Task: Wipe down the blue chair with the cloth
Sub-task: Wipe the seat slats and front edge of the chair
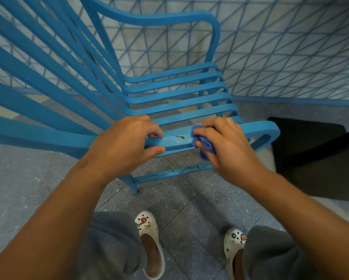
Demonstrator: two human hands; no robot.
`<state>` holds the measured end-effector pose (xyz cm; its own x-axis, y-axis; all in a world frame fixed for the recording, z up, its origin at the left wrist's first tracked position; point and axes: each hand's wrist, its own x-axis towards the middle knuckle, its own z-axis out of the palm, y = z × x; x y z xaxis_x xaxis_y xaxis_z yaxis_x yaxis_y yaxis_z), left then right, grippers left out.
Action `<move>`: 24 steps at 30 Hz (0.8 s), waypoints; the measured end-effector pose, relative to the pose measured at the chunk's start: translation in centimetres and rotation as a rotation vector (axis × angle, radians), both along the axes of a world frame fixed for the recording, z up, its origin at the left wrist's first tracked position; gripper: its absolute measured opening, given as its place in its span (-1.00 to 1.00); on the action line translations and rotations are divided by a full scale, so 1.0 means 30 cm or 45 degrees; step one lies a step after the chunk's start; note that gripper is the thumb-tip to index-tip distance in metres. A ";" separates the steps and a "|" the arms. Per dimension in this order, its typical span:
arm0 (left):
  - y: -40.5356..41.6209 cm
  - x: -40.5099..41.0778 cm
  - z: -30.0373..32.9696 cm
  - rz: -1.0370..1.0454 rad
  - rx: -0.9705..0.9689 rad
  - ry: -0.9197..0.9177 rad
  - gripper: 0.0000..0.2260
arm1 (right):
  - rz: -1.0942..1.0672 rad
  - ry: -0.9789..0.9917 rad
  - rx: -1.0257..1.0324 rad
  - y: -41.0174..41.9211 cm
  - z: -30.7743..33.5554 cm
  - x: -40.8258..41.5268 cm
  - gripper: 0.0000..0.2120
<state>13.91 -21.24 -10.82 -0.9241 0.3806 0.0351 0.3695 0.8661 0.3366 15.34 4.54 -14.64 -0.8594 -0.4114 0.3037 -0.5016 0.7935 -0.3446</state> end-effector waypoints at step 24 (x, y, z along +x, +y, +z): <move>-0.010 -0.004 -0.001 -0.002 -0.025 -0.013 -0.71 | 0.240 0.039 0.002 0.092 0.009 -0.051 -0.70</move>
<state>13.80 -21.55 -10.86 -0.9239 0.3822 0.0178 0.3671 0.8722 0.3233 13.83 7.29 -14.36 -0.7574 -0.5648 0.3277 -0.6517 0.6848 -0.3260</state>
